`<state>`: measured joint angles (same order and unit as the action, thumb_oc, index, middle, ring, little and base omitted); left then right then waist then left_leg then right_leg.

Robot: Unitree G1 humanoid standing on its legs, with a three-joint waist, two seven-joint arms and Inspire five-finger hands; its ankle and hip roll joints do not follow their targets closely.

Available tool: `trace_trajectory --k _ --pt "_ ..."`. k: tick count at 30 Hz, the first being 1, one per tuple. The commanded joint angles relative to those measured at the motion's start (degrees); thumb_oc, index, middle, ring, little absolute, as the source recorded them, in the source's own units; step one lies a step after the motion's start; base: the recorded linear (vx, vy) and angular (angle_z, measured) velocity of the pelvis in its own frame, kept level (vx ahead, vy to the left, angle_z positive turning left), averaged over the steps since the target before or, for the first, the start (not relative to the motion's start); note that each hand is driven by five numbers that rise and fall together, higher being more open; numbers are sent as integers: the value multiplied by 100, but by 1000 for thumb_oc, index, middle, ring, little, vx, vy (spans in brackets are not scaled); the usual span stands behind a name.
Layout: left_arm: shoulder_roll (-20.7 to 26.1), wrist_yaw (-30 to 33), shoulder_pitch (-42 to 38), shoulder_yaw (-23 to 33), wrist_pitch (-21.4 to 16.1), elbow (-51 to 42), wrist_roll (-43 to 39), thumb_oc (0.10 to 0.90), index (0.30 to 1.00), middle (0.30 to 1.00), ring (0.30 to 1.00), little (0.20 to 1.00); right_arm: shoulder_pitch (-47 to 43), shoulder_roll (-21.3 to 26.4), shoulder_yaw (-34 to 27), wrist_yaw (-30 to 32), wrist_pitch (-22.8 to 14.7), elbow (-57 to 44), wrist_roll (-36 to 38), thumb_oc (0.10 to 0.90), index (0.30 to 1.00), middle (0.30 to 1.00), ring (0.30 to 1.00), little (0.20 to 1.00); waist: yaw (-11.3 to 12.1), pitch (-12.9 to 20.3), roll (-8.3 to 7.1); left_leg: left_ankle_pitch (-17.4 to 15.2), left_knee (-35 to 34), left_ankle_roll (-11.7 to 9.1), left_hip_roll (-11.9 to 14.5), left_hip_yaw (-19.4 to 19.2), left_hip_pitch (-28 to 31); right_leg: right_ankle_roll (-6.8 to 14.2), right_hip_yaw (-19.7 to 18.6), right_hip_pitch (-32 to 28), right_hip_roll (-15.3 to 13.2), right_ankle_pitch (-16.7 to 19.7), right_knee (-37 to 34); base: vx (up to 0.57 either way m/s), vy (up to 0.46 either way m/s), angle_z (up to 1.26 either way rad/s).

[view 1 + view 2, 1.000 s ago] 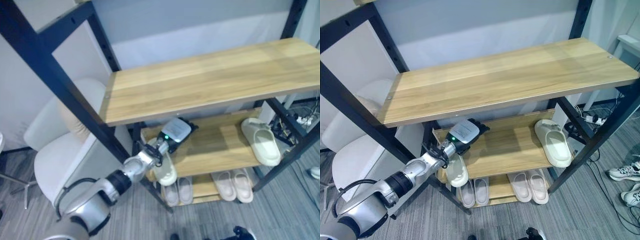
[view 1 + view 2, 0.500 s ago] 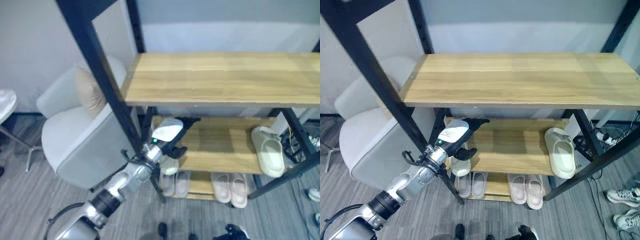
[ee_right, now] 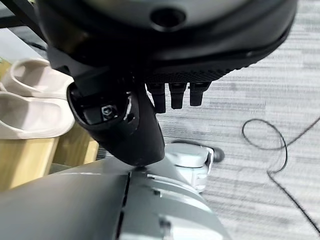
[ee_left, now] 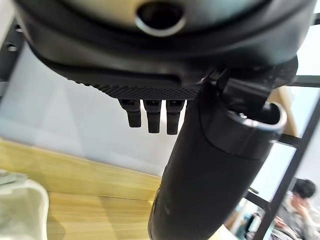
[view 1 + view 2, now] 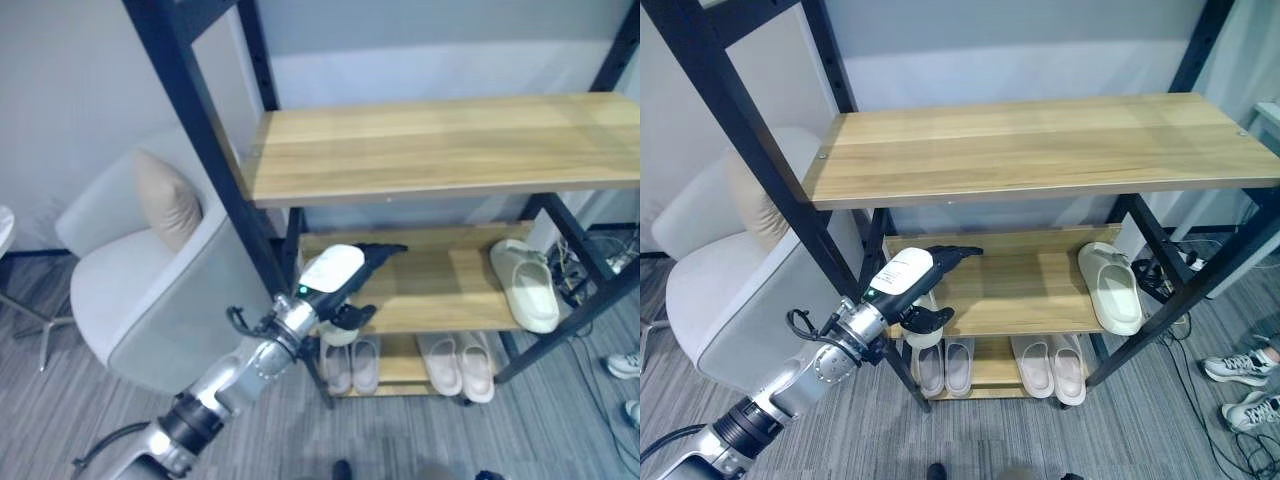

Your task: Arrange the slippers neatly on the shoe rack.

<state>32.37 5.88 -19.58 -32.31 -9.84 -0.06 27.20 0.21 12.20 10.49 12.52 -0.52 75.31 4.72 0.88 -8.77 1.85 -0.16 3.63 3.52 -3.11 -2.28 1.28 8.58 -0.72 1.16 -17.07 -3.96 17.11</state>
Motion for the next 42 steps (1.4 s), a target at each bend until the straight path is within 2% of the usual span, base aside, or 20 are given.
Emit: trace_trajectory --k 1,3,4,7,8,9,10,11,13,15,19,23,26,27,29,31,32,36,42 --pt "-353 214 -692 185 -373 -476 -269 800 900 900 900 900 -14 -372 271 -153 -188 -281 -27 800 900 900 900 900 138 640 -10 -601 249 -236 73 318 -280 197 350 -422 275 255 -1083 -48 -652 18" --pt "-347 229 -701 159 -379 -426 -247 800 900 900 900 900 -45 -389 364 -153 -219 -353 -69 800 900 900 900 900 173 648 -65 -489 224 -376 219 418 -348 160 300 -501 474 76 -1255 -70 -292 1" --pt "-346 230 -700 160 -380 -425 -247 800 900 900 900 900 -44 -390 366 -153 -219 -354 -69 800 900 900 900 900 171 652 -61 -485 217 -382 227 421 -349 155 302 -499 481 78 -1256 -78 -254 -1" --pt "-326 261 -762 124 -383 -380 -284 800 900 900 900 900 -40 -347 616 -92 -318 -453 -176 800 900 900 900 900 165 567 -134 -116 77 -662 668 691 -478 -132 333 -561 936 -183 -1431 -153 -469 7" --pt "-339 269 -809 92 -390 -382 -280 800 900 900 900 900 -31 -330 620 -62 -341 -450 -166 800 900 900 900 900 142 513 -151 34 106 -792 807 689 -590 -192 400 -600 1028 -225 -1473 -102 -254 25" --pt "-340 270 -814 90 -390 -380 -280 800 900 900 900 900 -34 -331 617 -61 -342 -448 -166 800 900 900 900 900 125 514 -144 39 107 -801 815 713 -603 -201 421 -601 1039 -222 -1477 -162 -315 35" --pt "-371 235 -937 22 -373 -361 -301 800 900 900 900 900 -3 -269 620 -15 -362 -458 -172 800 900 900 900 900 68 442 -188 190 178 -866 1030 565 -758 -288 586 -646 1144 -226 -1534 -140 -247 34" --pt "-388 244 -979 20 -371 -361 -298 800 900 900 900 900 7 -228 589 18 -365 -454 -163 800 900 900 900 900 33 405 -201 218 260 -833 1066 436 -835 -304 692 -673 1160 -200 -1579 -138 -302 40" --pt "-406 313 -1065 69 -361 -325 -248 800 900 900 900 900 -12 -172 565 66 -375 -425 -163 800 900 900 900 900 4 377 -216 6 438 -741 884 293 -844 -319 756 -714 1178 -201 -1638 -44 -125 43" --pt "-422 378 -1126 127 -348 -299 -195 800 900 900 900 900 0 -165 565 54 -380 -412 -169 800 900 900 900 900 -18 403 -192 -170 502 -635 580 286 -823 -325 752 -655 1204 -170 -1614 -23 -51 27" --pt "-441 537 -1205 173 -294 -178 -30 800 900 900 900 900 19 -191 537 91 -376 -367 -158 800 900 900 900 900 -16 536 -91 -135 -18 -483 159 771 -599 -327 612 -443 1326 -59 -1573 29 5 -11" --pt "-421 605 -1235 164 -230 1 64 800 900 900 900 900 50 -239 495 75 -367 -348 -60 800 900 900 900 900 -75 693 -35 29 -519 -404 184 751 -304 -325 595 -519 1381 -76 -1651 113 22 -20" --pt "-403 736 -1279 166 -141 187 276 800 900 900 900 900 105 -342 317 77 -437 -393 298 800 900 900 900 900 -161 786 56 145 -863 -392 197 682 -89 -330 558 -572 1420 -69 -1755 88 60 -13" --pt "-382 793 -1327 181 -88 288 420 800 900 900 900 900 155 -367 230 69 -459 -388 430 800 900 900 900 900 -221 794 116 144 -863 -411 186 627 -115 -312 550 -573 1413 -34 -1847 45 69 -16" --pt "-368 839 -1402 174 -63 382 525 800 900 900 900 900 183 -388 267 56 -448 -389 397 800 900 900 900 900 -242 800 145 147 -863 -427 179 584 -153 -296 566 -571 1401 7 -1920 10 63 -13" --pt "-236 944 -1634 102 0 520 958 800 900 900 900 900 215 -365 359 31 -431 -403 259 800 900 900 900 900 -277 831 179 99 -863 -440 173 517 -195 -258 588 -580 1369 58 -2038 40 79 -10" --pt "-107 1113 -2022 -124 66 808 1427 800 900 900 900 900 239 -295 445 9 -446 -398 167 800 900 900 900 900 -332 828 214 86 -863 -447 172 480 -198 -225 553 -582 1352 98 -2093 54 86 -7" --pt "-11 1215 -2493 -574 244 1650 2144 800 900 900 900 900 285 -157 545 19 -480 -354 -8 800 900 900 900 900 -433 795 289 -2 -863 -441 155 288 -196 -132 387 -517 1281 194 -2211 42 94 -14" --pt "-69 1097 -2659 -815 445 2354 2444 800 900 900 900 900 303 -135 593 -8 -478 -371 -95 800 900 900 900 900 -459 771 323 -43 -863 -423 143 184 -189 -93 299 -468 1242 235 -2211 29 50 -24"
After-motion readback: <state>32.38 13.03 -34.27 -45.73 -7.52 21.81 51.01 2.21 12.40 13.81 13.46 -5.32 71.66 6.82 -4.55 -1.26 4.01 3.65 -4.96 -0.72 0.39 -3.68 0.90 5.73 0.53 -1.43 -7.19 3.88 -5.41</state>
